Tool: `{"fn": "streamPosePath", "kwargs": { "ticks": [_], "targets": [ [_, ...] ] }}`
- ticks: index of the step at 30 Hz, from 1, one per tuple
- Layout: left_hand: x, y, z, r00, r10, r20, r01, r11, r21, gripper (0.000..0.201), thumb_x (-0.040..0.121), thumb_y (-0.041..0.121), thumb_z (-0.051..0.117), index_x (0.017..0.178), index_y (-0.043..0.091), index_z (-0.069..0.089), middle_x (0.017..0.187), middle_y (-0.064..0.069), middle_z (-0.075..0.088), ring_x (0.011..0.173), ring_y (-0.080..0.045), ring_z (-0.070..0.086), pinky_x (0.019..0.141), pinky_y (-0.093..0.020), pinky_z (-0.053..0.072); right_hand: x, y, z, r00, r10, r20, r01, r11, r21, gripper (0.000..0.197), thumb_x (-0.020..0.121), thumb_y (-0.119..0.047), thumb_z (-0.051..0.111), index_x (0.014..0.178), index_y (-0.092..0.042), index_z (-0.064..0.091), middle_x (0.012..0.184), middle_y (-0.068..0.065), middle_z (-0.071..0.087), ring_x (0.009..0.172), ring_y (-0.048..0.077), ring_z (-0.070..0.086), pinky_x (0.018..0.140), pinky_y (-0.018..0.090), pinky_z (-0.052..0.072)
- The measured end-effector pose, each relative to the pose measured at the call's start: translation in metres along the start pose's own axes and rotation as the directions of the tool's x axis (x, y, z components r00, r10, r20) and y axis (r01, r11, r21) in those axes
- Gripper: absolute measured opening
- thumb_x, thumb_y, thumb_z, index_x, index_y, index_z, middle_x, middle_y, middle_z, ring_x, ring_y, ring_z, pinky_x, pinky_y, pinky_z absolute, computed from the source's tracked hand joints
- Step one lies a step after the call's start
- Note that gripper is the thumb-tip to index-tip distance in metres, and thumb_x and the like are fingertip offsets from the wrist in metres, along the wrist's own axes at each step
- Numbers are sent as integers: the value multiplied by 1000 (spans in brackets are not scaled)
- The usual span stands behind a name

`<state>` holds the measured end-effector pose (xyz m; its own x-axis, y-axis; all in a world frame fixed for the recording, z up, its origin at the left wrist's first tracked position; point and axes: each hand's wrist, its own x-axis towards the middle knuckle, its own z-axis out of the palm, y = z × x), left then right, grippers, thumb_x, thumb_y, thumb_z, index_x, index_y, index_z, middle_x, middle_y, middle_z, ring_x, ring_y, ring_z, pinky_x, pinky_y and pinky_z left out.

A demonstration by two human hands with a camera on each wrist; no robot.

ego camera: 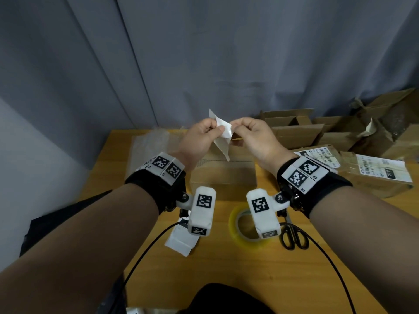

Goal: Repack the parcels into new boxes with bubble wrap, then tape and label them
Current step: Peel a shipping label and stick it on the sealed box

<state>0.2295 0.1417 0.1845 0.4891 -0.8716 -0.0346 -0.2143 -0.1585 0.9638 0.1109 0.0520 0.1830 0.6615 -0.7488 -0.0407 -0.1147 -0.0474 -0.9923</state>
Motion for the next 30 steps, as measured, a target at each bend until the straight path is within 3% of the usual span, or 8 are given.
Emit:
{"fn": "streamPosePath", "kwargs": {
  "ticks": [4,6,8,17,21,24,26,30],
  "targets": [
    [1,-2,4,999,-29,20,28,999,40,23,94,16,55,90,-7,59,93,-23,63,83,-21,55,82,-32,45,-2,-4,-2,996,71,48,-72,997,17,21,97,-21,51,94,-9,68,94,11,70,88,17,66,81,30,56],
    [0,-1,5,998,-32,58,28,997,68,18,93,13,55,86,-2,61,90,-19,63,83,-18,55,74,-16,43,-2,-4,-2,998,22,55,-18,997,-81,25,95,-29,56,90,-8,70,85,4,70,80,7,65,76,19,53],
    [1,0,5,996,-28,80,21,996,84,17,93,13,54,86,1,63,92,-19,65,86,-16,56,69,-8,41,0,-4,-1,999,-35,34,39,992,-119,17,92,-22,62,87,-7,70,79,1,68,70,2,62,67,12,49],
    [4,2,-4,994,-103,28,103,995,-10,19,85,15,66,99,6,73,101,-7,72,103,-19,65,104,-36,42,6,-4,-1,996,80,-32,-80,997,23,18,91,-15,63,75,-9,65,75,6,66,67,14,62,70,27,54],
    [1,-4,-9,992,-120,35,121,993,-8,16,83,19,67,94,10,74,99,-9,72,101,-26,65,101,-45,45,5,0,0,989,144,-40,-140,986,86,18,93,-17,60,79,-5,63,82,13,64,79,25,60,79,38,54],
    [1,-7,-7,994,-107,27,105,993,61,14,81,27,63,82,16,72,94,-7,71,96,-25,64,98,-44,46,4,2,3,994,100,-35,-99,995,23,19,96,-15,55,84,-5,64,87,14,65,83,24,60,85,42,53],
    [1,-2,-2,996,-89,-14,90,992,88,16,87,26,59,77,17,66,87,-5,68,87,-20,61,92,-39,46,3,0,5,998,62,-28,-63,998,-26,18,98,-14,50,89,-8,65,87,10,66,82,20,61,82,37,53],
    [4,9,4,995,-28,-94,35,997,72,28,95,30,54,90,3,62,82,-3,63,75,-12,57,73,-21,45,1,-4,8,1000,25,6,-25,998,-61,21,99,-12,45,92,-13,65,88,6,66,81,16,61,80,33,54]
  ]
}}
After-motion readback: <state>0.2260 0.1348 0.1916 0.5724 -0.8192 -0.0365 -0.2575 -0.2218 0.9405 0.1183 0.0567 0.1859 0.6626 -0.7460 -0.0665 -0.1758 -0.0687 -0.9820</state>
